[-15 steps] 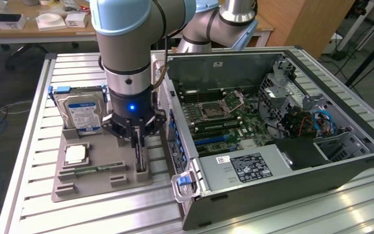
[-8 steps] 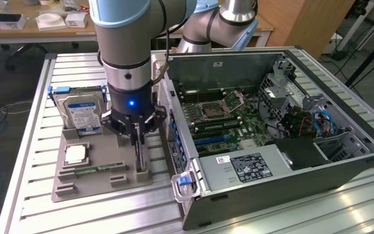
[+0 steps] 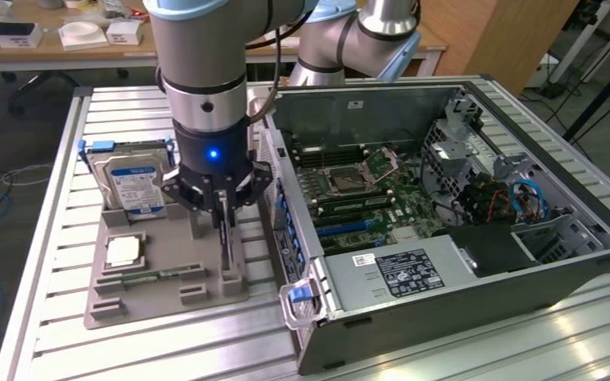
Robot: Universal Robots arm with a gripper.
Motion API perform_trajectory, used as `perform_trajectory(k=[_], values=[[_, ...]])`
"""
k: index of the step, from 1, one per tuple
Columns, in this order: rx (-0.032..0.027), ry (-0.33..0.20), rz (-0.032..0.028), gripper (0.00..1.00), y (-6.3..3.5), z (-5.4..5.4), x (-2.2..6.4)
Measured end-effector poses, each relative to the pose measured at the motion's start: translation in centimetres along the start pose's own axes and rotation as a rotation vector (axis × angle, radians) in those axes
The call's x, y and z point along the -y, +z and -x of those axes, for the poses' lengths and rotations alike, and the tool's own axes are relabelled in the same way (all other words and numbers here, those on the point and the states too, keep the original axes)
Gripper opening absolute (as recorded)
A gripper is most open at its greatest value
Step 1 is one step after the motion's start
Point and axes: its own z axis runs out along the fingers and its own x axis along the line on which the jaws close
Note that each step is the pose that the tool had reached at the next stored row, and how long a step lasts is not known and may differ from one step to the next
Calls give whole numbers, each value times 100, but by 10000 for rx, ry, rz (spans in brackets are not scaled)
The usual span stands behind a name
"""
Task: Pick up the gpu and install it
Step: 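Pick up the gpu and move the gpu toward the slot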
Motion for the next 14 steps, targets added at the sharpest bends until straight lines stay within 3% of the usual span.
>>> perform_trajectory(k=[3,14], values=[[-2,0,-2,26,-64,2,1],[-1,0,0,26,-69,2,1]])
